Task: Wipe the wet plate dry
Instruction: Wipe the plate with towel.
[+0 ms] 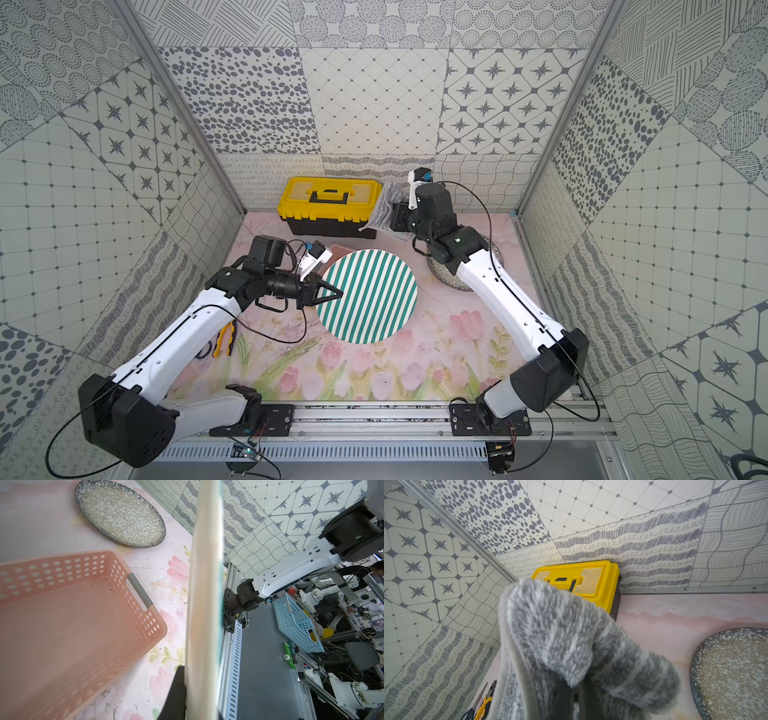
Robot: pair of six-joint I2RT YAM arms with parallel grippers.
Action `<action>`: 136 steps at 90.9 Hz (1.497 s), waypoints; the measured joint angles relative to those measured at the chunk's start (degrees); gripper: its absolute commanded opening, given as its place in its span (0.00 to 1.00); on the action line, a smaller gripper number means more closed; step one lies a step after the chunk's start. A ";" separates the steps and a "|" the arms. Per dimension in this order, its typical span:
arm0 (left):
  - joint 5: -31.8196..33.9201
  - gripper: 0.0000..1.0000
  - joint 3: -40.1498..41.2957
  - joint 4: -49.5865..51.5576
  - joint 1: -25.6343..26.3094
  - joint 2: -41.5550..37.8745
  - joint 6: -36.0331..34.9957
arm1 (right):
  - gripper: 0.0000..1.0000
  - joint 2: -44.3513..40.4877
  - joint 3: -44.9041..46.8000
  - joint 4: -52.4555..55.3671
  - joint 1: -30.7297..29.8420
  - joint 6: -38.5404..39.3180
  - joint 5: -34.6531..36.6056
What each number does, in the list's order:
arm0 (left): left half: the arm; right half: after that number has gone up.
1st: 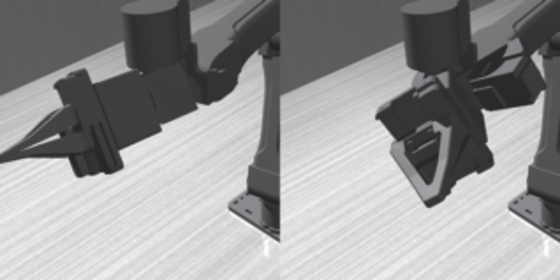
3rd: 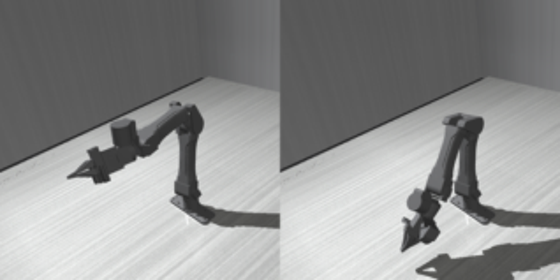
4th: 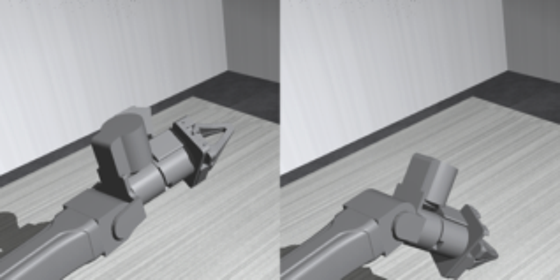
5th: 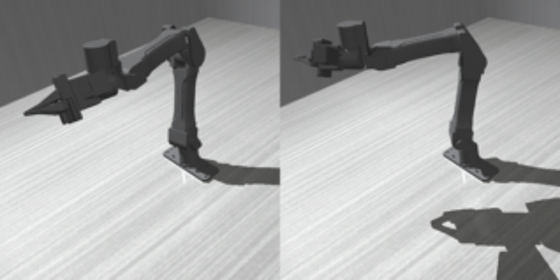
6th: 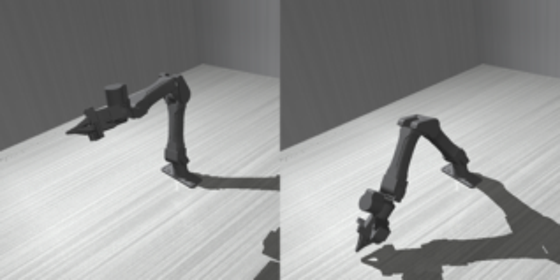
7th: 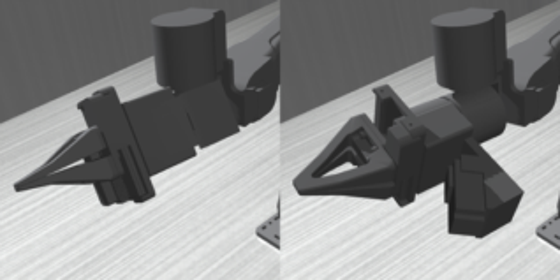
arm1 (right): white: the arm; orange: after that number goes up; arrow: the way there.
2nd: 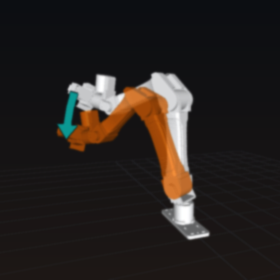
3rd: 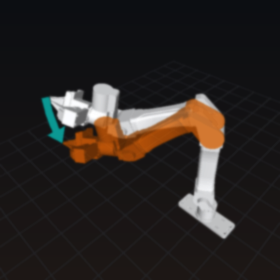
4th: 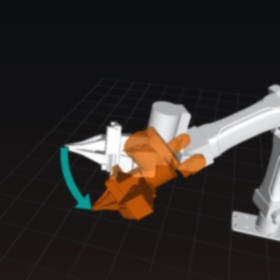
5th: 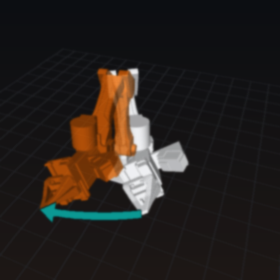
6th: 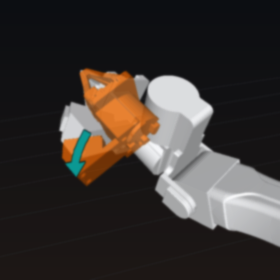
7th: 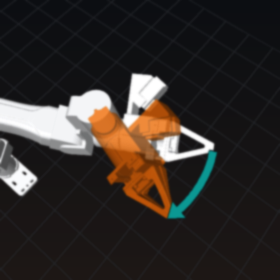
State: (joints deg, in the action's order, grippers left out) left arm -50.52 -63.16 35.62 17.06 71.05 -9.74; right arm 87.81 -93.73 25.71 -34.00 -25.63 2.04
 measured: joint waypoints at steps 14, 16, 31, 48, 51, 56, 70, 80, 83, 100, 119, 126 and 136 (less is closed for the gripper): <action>0.90 0.00 -0.46 0.07 0.44 0.63 -0.74 | 0.00 4.90 -4.72 1.70 -7.76 2.43 0.94; 1.09 0.00 -0.61 0.09 0.50 0.72 -0.79 | 0.00 5.25 -4.98 1.88 -8.70 2.64 1.07; 2.21 0.00 -1.62 0.28 0.79 1.16 -0.98 | 0.00 6.82 -5.20 3.23 -14.69 4.26 1.31; 3.58 0.00 -1.92 0.98 0.85 1.22 -0.90 | 0.00 6.75 -5.09 3.76 -16.20 4.50 1.44; 3.98 0.00 -1.97 0.98 0.85 1.22 -0.90 | 0.00 6.60 -4.90 3.82 -16.20 4.48 1.44; 4.57 0.00 -2.01 0.98 0.85 1.22 -0.87 | 0.00 6.03 -4.15 3.93 -16.20 4.50 1.51; 6.10 0.00 -2.27 0.96 0.85 1.22 -0.87 | 0.00 4.02 -2.51 5.25 -16.20 4.94 2.51; 6.62 0.00 -2.58 0.79 0.85 1.25 -0.87 | 0.00 3.32 -2.51 6.34 -16.15 5.70 2.73; 6.75 0.00 -2.64 0.79 0.87 1.27 -0.87 | 0.00 3.28 -2.51 6.58 -16.13 5.81 2.71; 7.06 0.00 -2.93 0.98 0.96 1.53 -0.85 | 0.00 3.26 -2.47 7.06 -15.02 5.99 1.51; 8.02 0.00 -3.34 2.16 1.07 1.66 -0.68 | 0.00 1.84 0.52 6.88 -10.93 4.52 -0.66; 8.39 0.00 -3.43 2.49 1.07 1.66 -0.70 | 0.00 0.42 2.54 7.10 -9.16 4.00 -0.48; 8.37 0.00 -3.50 2.80 1.09 1.66 -0.70 | 0.00 -1.99 5.51 7.30 -7.52 3.28 -0.33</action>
State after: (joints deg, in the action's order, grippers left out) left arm -42.15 -66.65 38.41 18.15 72.71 -10.44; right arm 85.82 -88.23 33.01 -41.52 -22.35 1.72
